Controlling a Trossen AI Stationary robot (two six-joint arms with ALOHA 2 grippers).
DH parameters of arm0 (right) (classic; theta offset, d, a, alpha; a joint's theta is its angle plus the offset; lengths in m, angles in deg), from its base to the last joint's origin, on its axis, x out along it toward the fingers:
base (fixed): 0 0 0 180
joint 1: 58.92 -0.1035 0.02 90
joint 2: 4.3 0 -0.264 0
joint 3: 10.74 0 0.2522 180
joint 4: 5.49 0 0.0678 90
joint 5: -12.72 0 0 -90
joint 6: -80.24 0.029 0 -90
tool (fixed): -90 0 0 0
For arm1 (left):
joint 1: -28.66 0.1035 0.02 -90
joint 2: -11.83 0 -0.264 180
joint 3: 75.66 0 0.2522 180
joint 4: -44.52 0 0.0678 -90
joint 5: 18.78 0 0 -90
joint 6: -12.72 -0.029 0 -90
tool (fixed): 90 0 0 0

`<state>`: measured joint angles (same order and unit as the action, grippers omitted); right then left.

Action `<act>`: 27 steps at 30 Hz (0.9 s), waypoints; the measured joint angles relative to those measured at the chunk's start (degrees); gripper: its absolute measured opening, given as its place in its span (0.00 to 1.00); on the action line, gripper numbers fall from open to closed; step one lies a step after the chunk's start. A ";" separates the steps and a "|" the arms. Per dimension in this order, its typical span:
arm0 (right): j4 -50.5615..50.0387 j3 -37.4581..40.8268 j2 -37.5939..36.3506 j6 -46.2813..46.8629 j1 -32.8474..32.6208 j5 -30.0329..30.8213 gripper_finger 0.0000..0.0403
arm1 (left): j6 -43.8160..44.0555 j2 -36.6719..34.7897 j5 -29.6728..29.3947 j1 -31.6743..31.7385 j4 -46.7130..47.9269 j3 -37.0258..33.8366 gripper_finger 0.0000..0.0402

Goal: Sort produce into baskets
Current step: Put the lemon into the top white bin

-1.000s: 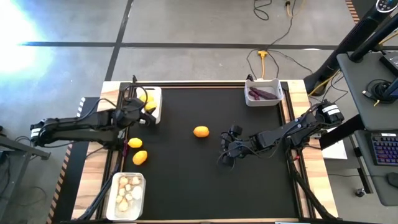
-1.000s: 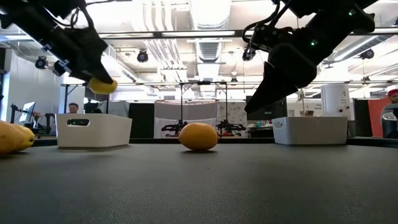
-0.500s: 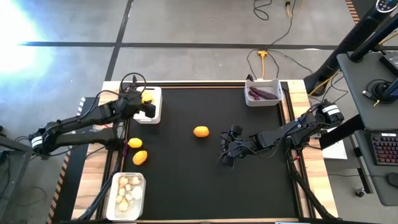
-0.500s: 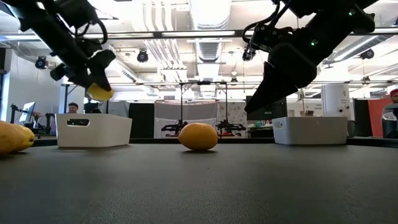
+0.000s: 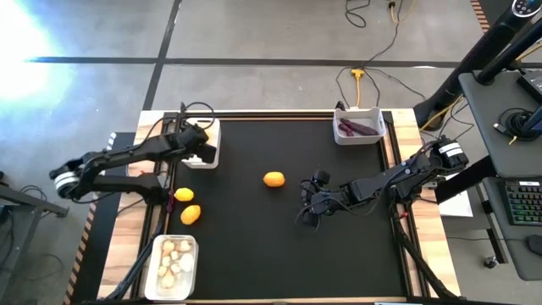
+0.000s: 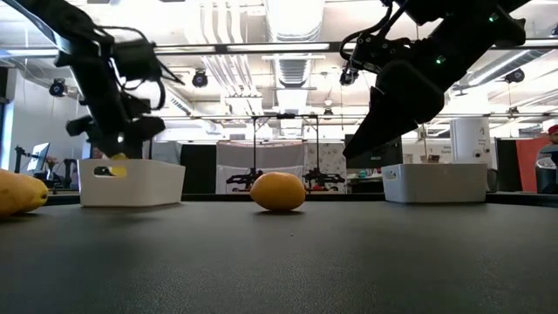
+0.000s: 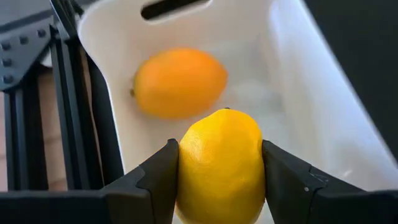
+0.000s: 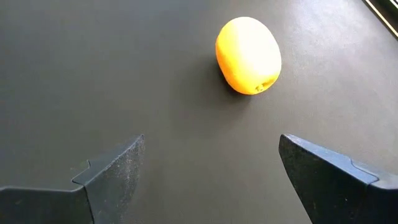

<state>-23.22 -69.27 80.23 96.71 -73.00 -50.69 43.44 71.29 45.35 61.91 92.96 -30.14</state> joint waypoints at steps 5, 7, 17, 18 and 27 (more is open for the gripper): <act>0.07 0.00 0.00 -0.03 0.00 0.00 0.90 | 1.96 5.05 -0.24 -0.04 0.01 0.26 0.44; 1.02 0.02 0.00 -0.11 0.15 0.00 0.90 | 2.19 6.22 -0.45 -0.04 -0.01 0.36 0.45; 3.98 0.02 0.00 0.80 0.22 0.01 0.90 | -1.48 1.06 2.00 -0.76 3.29 4.13 0.67; 4.63 0.02 0.00 0.71 0.22 0.01 0.90 | -2.52 -0.14 3.09 -1.18 3.93 5.96 0.68; 6.38 0.02 0.00 -5.05 0.53 0.15 0.90 | -11.19 -6.64 11.62 -19.59 -14.86 12.62 0.72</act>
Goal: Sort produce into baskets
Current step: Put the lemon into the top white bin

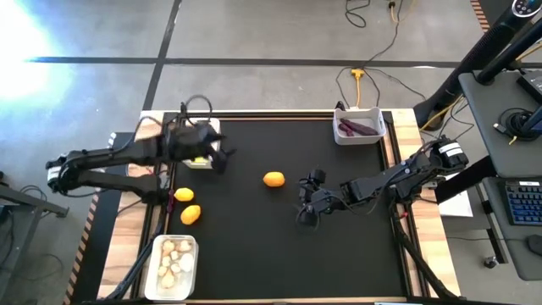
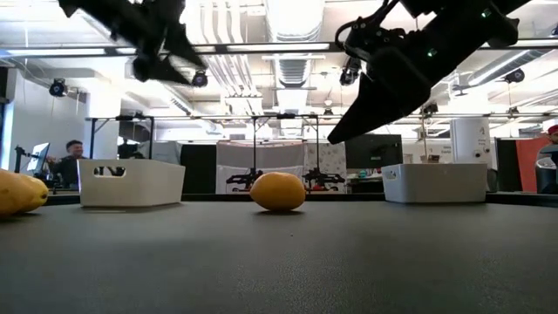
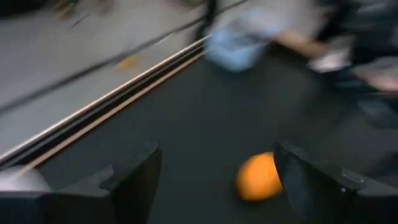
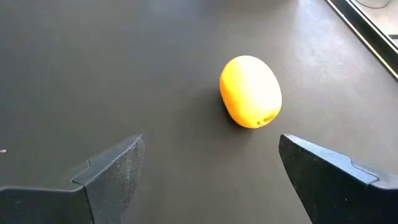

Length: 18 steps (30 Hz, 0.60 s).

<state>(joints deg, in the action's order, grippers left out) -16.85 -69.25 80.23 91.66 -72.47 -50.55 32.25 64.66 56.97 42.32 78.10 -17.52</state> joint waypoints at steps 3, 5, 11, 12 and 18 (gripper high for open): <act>0.01 0.00 0.00 0.00 -0.01 -0.02 0.90 | -0.35 1.81 -2.75 -8.15 -12.81 -4.02 0.72; -0.12 0.00 0.00 0.02 -0.01 -0.04 0.90 | 0.82 4.24 -4.17 -11.48 -20.51 -7.18 0.73; -4.33 -0.51 -3.07 0.59 -0.18 -0.16 0.90 | 1.94 15.16 -4.30 -13.50 -35.50 -12.34 0.75; -6.06 -0.99 -4.15 0.60 -0.35 -0.15 0.90 | 1.60 17.09 -4.27 -13.50 -37.83 -12.85 0.76; -14.78 -2.45 -11.32 2.47 -2.76 -0.15 0.90 | -7.43 27.45 4.90 -13.11 -50.65 -12.32 0.77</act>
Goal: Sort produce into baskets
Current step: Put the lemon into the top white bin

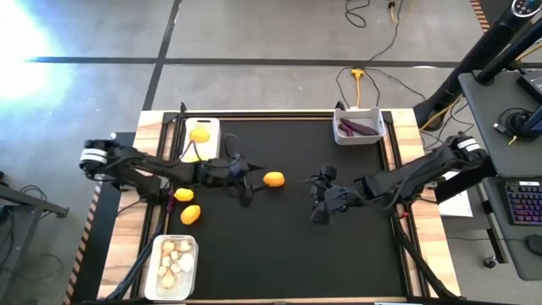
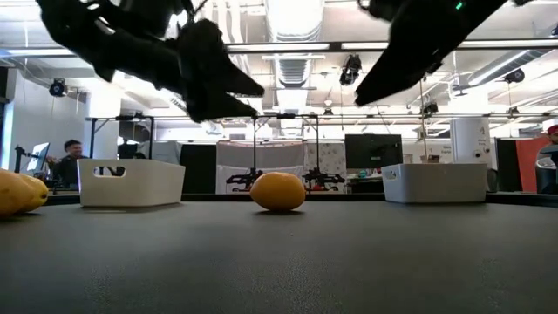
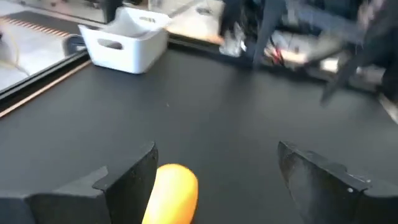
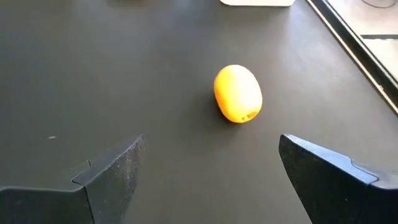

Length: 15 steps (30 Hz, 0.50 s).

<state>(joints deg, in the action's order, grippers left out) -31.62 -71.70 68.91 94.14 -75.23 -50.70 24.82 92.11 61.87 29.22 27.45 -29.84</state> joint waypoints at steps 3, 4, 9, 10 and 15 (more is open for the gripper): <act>-2.46 0.07 -2.77 1.21 -1.81 0.03 0.90 | -6.17 3.90 -0.04 0.15 1.17 1.83 0.77; -3.33 0.11 -3.39 1.90 -2.40 0.02 0.90 | -7.71 5.19 -0.42 0.34 1.47 2.50 0.77; -4.84 0.31 -4.48 5.37 -5.30 0.46 0.90 | -10.32 11.73 -0.33 2.80 5.19 7.03 0.77; -4.73 0.31 -4.48 6.18 -5.64 0.44 0.90 | -10.67 12.96 -0.07 3.49 6.05 8.18 0.77; -5.51 0.41 -3.68 9.49 -6.59 0.46 0.90 | -13.44 18.02 7.57 6.39 7.58 11.36 0.77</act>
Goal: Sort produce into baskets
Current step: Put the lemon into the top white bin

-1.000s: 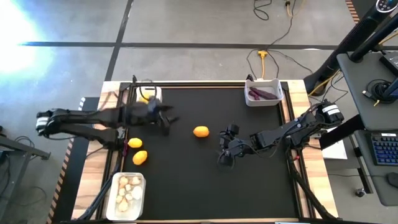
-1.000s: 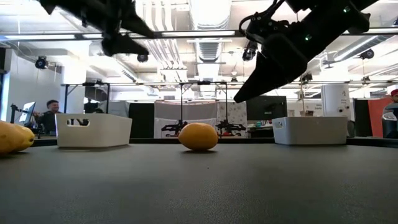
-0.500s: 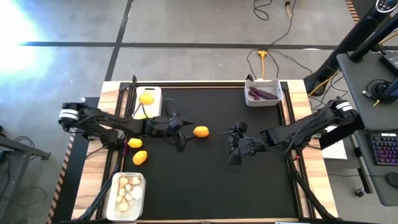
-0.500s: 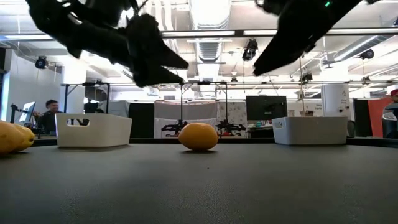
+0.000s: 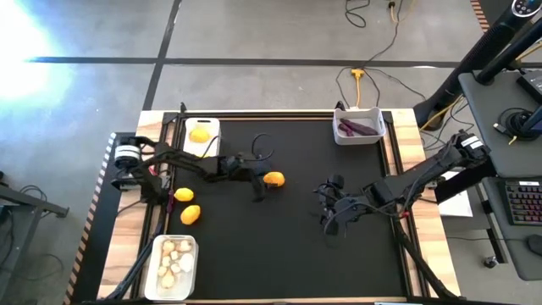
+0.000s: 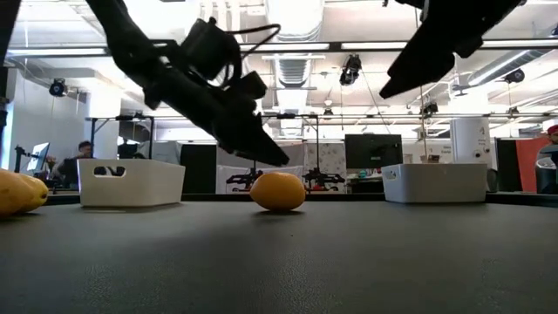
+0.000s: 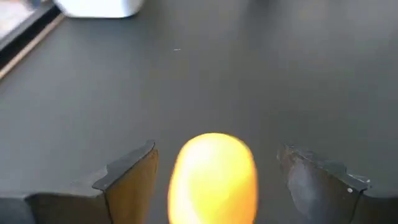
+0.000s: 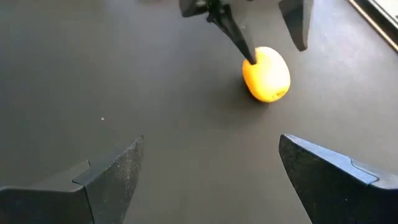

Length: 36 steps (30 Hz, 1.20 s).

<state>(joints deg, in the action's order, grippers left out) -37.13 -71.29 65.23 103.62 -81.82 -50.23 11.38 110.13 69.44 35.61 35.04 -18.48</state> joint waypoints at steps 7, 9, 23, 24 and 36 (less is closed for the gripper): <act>-0.17 0.10 0.44 2.22 0.00 0.02 0.90 | -3.72 5.24 1.79 -0.05 -0.01 2.13 0.77; -0.25 0.12 0.48 2.23 0.00 0.02 0.90 | -3.67 6.84 0.95 -0.01 0.32 2.74 0.77; -0.23 0.14 0.75 2.21 -0.02 -0.54 0.90 | 1.42 9.93 -0.55 -0.16 2.32 4.86 0.60; -0.23 0.14 0.75 2.17 -0.10 -1.02 0.90 | 1.70 9.24 -0.64 -0.31 2.93 4.85 0.57; 0.14 0.14 0.75 0.00 -0.10 -12.50 0.90 | -0.02 -13.71 -15.03 -0.29 31.09 4.82 0.56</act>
<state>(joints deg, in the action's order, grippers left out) -36.99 -71.15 65.98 103.62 -81.92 -62.74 11.35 96.42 54.41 35.32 66.13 -13.66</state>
